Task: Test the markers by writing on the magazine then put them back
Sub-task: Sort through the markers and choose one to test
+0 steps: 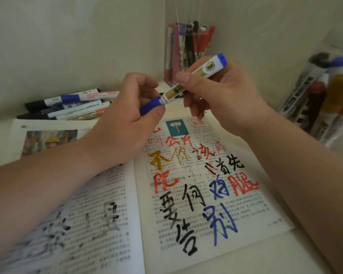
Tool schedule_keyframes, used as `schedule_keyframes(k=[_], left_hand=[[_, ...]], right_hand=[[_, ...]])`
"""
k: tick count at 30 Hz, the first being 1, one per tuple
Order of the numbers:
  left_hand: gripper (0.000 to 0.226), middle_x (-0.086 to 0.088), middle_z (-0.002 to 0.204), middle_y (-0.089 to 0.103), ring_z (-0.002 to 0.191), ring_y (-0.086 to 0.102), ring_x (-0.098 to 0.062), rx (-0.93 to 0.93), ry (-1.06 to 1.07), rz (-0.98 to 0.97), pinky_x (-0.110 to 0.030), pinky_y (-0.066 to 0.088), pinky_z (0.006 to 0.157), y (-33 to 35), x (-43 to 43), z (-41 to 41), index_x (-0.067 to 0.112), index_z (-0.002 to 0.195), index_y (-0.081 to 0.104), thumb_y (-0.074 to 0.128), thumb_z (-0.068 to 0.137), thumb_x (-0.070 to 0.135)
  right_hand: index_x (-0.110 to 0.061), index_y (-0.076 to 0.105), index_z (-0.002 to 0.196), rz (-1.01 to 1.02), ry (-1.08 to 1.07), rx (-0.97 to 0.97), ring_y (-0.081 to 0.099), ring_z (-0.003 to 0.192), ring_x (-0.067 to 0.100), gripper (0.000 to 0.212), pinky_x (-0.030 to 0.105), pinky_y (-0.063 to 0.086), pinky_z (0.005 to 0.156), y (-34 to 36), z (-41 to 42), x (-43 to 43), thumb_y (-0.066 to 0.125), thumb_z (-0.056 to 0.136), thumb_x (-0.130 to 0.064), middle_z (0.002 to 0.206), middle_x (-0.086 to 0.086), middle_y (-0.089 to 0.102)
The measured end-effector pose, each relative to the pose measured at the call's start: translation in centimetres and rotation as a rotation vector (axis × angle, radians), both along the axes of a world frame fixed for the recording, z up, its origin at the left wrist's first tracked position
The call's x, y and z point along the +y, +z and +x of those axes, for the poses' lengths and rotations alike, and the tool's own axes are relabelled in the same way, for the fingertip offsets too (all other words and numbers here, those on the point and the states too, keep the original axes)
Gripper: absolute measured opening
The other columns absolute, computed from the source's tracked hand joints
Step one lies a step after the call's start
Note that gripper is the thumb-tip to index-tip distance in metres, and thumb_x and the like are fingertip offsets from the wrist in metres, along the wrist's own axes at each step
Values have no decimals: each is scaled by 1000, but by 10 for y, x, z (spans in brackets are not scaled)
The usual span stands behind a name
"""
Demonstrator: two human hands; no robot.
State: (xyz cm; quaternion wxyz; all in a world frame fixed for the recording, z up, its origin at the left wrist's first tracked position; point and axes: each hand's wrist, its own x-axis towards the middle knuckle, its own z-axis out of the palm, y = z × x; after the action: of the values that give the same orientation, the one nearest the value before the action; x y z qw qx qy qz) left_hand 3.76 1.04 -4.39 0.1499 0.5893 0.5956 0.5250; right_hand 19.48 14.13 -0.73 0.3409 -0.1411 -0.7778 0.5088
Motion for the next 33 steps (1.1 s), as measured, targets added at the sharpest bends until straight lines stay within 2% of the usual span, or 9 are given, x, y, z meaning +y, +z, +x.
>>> schedule_keyframes(k=[3, 7, 11, 16, 19, 22, 24, 28, 33], left_hand=[[40, 17, 96, 61, 88, 68, -16, -32, 51, 54, -48, 58, 84, 1, 1, 3, 41, 109, 45, 74, 88, 23], [48, 7, 92, 67, 84, 69, -9, -35, 96, 100, -30, 58, 80, 4, 0, 4, 28, 114, 53, 83, 78, 18], [56, 2, 90, 75, 86, 74, -17, 8, 65, 193, -40, 60, 83, 4, -2, 4, 16, 121, 53, 87, 76, 20], [64, 11, 96, 75, 89, 72, -9, 55, 68, 72, -37, 59, 84, 0, 1, 5, 30, 120, 51, 89, 71, 42], [76, 27, 121, 57, 111, 52, 10, 397, 115, -202, -19, 44, 95, 1, 2, 0, 41, 130, 46, 81, 66, 62], [94, 11, 148, 40, 137, 33, -8, 746, 120, -421, -37, 32, 115, 1, 4, -6, 33, 146, 38, 57, 70, 85], [100, 8, 157, 34, 143, 29, -13, 750, 118, -543, -38, 27, 117, 1, 5, -5, 31, 152, 30, 45, 72, 89], [102, 9, 159, 33, 144, 31, -14, 745, 99, -603, -37, 28, 119, -2, 5, -2, 35, 153, 27, 34, 71, 96], [99, 7, 152, 42, 138, 38, -13, 770, 98, -546, -37, 33, 116, -2, 2, 0, 31, 149, 37, 27, 72, 92]], right_hand=[[1, 65, 90, -7, -10, -7, 59, 53, 24, 22, 31, 48, 50, 0, 0, 0, 68, 97, -20, 65, 7, 67], [-10, 67, 83, -102, 74, -14, 60, 57, 23, 16, 29, 47, 49, 1, 1, 1, 70, 95, -20, 71, 9, 67], [-3, 69, 90, 31, 107, -161, 64, 63, 22, 15, 29, 51, 52, -2, -1, 0, 73, 93, -18, 73, 7, 68], [-6, 70, 86, 84, 47, -285, 67, 62, 20, 22, 31, 54, 56, -6, -5, -1, 73, 94, -26, 68, 5, 69], [-10, 71, 88, 197, -78, -350, 65, 56, 11, 27, 33, 57, 56, 0, -3, -1, 73, 92, -36, 67, 2, 69], [-6, 68, 98, 312, -211, -442, 67, 69, 29, 40, 51, 59, 67, 6, -2, 2, 70, 92, -46, 85, 17, 69], [-12, 67, 99, 317, -269, -477, 69, 79, 29, 38, 51, 60, 71, 10, 0, 5, 65, 93, -50, 89, 15, 71], [-26, 56, 102, 235, -257, -515, 74, 68, 12, 16, 30, 63, 59, 14, 5, 9, 57, 101, -42, 86, 2, 72], [-19, 53, 123, 149, -217, -585, 76, 65, 16, 30, 42, 65, 69, 6, 4, 15, 56, 102, -40, 85, 5, 75]])
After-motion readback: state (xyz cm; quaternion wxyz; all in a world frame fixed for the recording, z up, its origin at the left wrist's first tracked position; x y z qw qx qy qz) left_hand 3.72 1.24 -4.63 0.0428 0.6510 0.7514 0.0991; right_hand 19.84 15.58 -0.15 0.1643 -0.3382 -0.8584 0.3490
